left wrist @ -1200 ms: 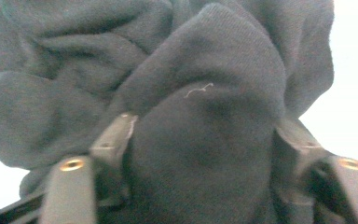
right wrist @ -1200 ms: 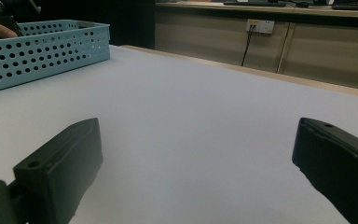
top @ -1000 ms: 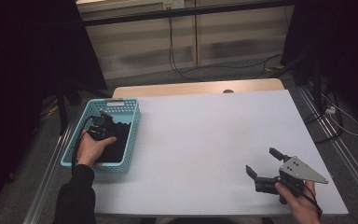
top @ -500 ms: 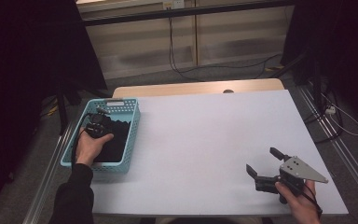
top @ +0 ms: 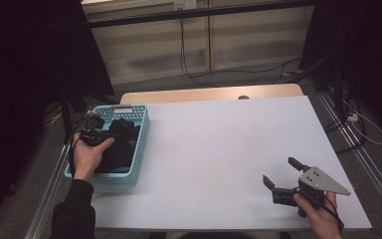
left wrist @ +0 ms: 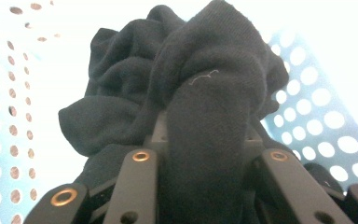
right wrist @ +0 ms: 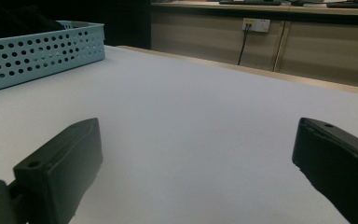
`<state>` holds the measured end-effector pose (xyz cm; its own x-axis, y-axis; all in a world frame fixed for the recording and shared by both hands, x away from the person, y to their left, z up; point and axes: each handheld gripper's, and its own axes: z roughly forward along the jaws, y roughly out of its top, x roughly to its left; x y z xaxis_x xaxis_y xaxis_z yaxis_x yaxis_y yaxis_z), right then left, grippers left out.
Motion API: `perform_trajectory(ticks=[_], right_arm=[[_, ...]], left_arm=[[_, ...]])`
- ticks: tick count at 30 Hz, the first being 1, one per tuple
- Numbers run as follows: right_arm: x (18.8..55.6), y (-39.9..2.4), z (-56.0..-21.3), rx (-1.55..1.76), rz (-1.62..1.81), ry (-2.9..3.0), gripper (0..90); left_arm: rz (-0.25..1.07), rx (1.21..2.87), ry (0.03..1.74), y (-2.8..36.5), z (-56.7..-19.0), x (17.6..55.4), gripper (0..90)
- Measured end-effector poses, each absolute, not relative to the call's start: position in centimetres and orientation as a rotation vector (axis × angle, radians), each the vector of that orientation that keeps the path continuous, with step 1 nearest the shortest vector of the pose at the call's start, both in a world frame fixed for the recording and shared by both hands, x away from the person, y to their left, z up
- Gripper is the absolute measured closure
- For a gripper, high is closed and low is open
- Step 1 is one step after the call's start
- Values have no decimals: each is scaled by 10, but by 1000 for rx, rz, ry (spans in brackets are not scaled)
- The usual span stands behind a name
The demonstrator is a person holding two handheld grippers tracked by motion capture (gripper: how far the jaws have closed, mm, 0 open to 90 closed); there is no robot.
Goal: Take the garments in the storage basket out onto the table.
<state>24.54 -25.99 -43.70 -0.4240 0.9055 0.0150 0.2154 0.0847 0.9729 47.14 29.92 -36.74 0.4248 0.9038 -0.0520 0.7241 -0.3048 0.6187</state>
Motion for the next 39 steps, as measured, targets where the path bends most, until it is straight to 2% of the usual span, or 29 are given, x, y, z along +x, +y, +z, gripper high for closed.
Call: perform_trajectory(ticks=[16, 39], right_arm=[[245, -258, -437, 1102, 1376, 1732, 8], [245, -256, -436, 1085, 1383, 1744, 7]], left_arm=[[550, 1934, 1286, 307, -350, 441, 691], [653, 1719, 1247, 324, -337, 423, 691]])
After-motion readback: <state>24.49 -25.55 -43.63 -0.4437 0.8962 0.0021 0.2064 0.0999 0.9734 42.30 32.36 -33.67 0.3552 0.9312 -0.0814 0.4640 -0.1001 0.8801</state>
